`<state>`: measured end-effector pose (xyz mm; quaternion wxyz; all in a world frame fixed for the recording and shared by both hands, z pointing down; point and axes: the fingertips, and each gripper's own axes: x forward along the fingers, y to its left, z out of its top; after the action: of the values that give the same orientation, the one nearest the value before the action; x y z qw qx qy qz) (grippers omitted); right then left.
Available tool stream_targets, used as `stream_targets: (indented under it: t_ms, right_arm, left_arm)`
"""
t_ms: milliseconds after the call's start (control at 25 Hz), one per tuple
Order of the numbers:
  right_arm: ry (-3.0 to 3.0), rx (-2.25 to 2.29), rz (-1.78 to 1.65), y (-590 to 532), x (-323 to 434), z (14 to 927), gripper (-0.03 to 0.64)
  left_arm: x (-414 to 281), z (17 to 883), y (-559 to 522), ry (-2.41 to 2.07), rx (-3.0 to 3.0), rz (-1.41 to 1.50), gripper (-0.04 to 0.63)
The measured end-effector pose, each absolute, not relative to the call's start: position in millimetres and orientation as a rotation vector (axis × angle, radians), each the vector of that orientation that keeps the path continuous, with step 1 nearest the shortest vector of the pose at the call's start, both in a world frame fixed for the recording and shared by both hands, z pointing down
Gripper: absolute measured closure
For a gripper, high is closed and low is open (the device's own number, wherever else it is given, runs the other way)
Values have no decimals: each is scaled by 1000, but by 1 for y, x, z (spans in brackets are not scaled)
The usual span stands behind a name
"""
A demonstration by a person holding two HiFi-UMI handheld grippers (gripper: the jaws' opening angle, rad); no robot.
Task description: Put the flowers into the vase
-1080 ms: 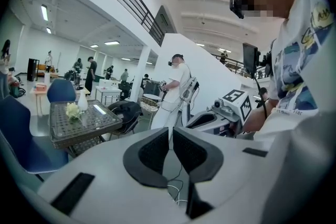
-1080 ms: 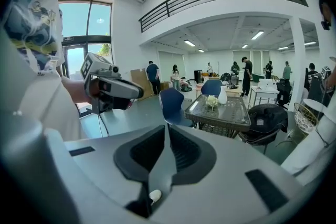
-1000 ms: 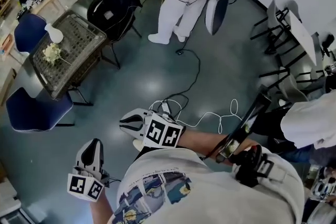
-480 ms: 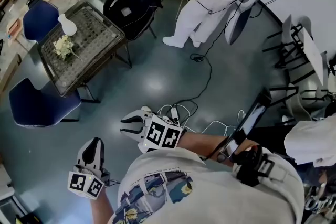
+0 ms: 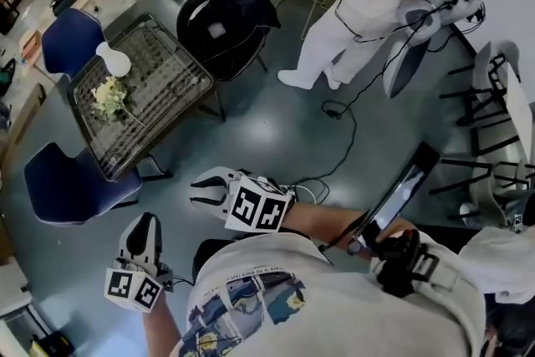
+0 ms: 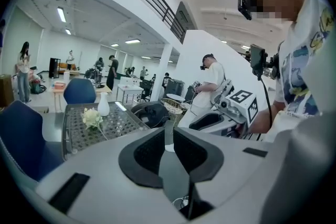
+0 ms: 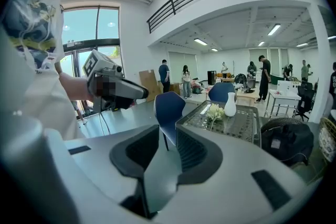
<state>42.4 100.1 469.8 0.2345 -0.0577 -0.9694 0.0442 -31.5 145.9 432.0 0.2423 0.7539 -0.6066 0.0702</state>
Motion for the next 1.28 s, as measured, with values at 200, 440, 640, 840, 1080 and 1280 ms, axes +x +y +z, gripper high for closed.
stream_targets:
  t_ms: [200, 440, 640, 840, 1080, 1280]
  right_arm:
    - [-2651, -172, 160, 71, 37, 477, 532]
    - [-2642, -153, 170, 38, 13, 481, 532]
    - [-2617, -10, 187, 3, -7, 485, 532]
    - [-2633, 65, 198, -27, -70, 481, 532]
    - [-2621, 149, 245, -56, -147, 480, 532]
    - [-2595, 260, 307, -65, -183, 489, 532]
  left_arm:
    - [-48, 439, 113, -1662, 2007, 201, 541]
    - [-96, 446, 76, -1674, 1956, 174, 515]
    - [-145, 466, 25, -1596, 1985, 137, 508]
    - [-233, 480, -6, -1577, 1927, 108, 492]
    - [-336, 524, -67, -1500, 1829, 147, 409]
    - [-402, 576, -121, -1426, 1722, 125, 357]
